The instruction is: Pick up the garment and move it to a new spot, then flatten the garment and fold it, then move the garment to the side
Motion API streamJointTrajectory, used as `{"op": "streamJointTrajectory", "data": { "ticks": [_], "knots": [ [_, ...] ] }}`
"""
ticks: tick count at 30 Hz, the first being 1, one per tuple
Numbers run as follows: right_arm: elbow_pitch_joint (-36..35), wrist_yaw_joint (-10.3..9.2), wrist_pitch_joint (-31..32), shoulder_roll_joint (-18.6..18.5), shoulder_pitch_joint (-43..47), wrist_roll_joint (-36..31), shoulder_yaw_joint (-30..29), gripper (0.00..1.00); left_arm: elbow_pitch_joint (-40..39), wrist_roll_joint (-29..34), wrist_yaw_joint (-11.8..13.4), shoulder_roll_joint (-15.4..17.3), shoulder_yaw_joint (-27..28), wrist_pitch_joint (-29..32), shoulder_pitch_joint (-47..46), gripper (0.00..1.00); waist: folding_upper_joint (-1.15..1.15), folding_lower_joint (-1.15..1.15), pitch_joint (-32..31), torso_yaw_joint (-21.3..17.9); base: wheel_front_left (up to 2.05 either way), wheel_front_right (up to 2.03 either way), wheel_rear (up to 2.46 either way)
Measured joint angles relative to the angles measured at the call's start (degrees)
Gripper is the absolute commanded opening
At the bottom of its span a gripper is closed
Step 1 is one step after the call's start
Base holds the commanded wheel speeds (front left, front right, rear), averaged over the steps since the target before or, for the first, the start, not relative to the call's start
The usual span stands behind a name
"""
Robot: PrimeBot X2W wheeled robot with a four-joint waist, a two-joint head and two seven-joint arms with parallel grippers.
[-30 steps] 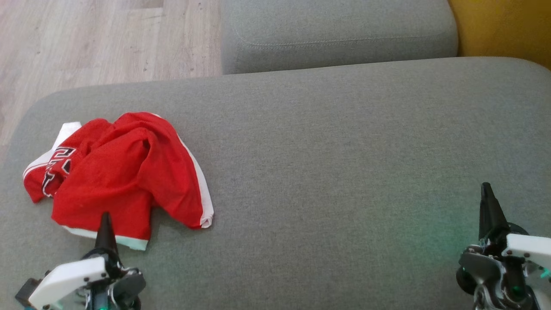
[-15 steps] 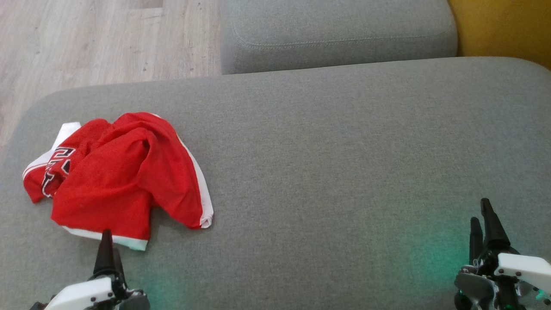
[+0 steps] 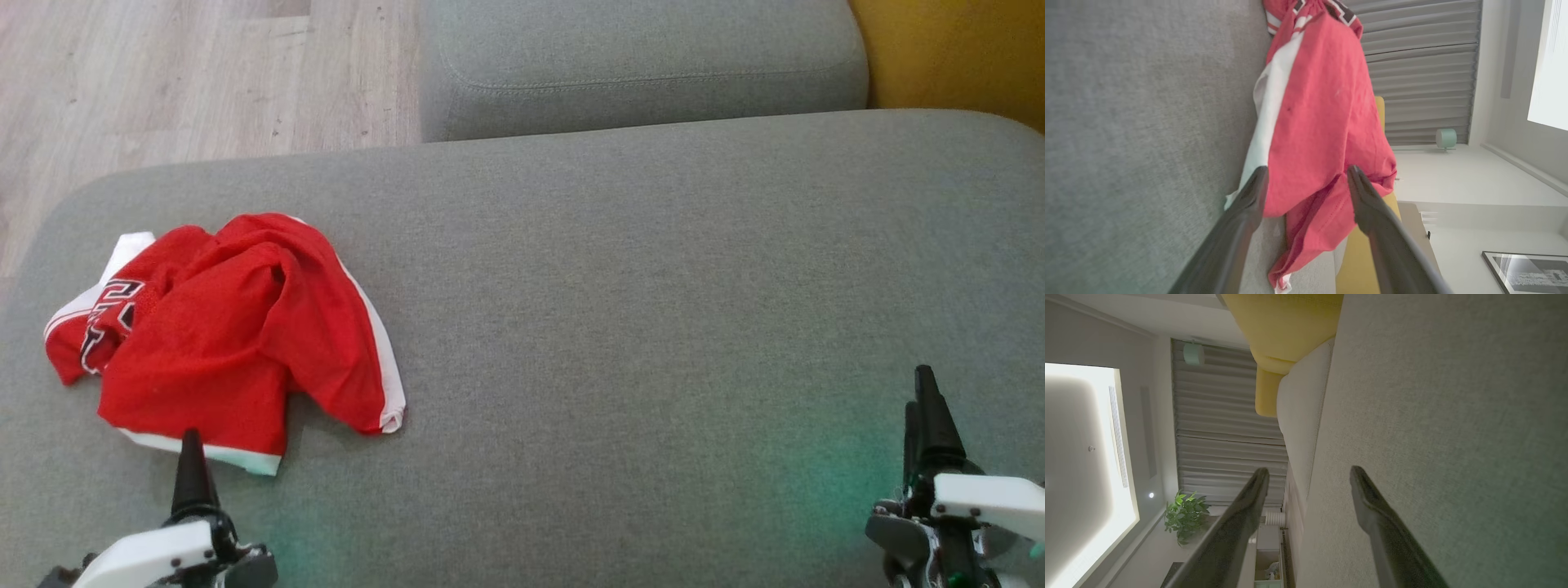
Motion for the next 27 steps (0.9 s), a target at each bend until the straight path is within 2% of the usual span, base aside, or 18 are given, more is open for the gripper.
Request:
{"op": "streamJointTrajectory", "data": {
  "ticks": [5,11,27],
  "knots": [
    [-0.8,0.00,-0.5,0.0,0.0,-4.0,-0.2,1.00,-1.5,3.2,0.6,0.0,0.1,-0.6,0.0,1.00,0.00,0.00,0.0,0.1,0.00,0.00,0.00],
    [-3.1,0.00,-1.5,0.0,-0.2,-11.4,-0.3,1.00,-4.3,8.7,2.6,0.0,-0.5,-1.6,-0.1,1.00,0.00,0.00,0.1,0.1,0.00,0.00,0.00],
    [-8.7,0.00,-4.1,0.0,-0.5,-33.6,3.2,1.00,-10.2,28.0,6.0,0.0,-6.7,-4.1,-0.7,1.00,0.00,0.00,0.4,0.0,0.00,0.00,0.00]
  ]
}}
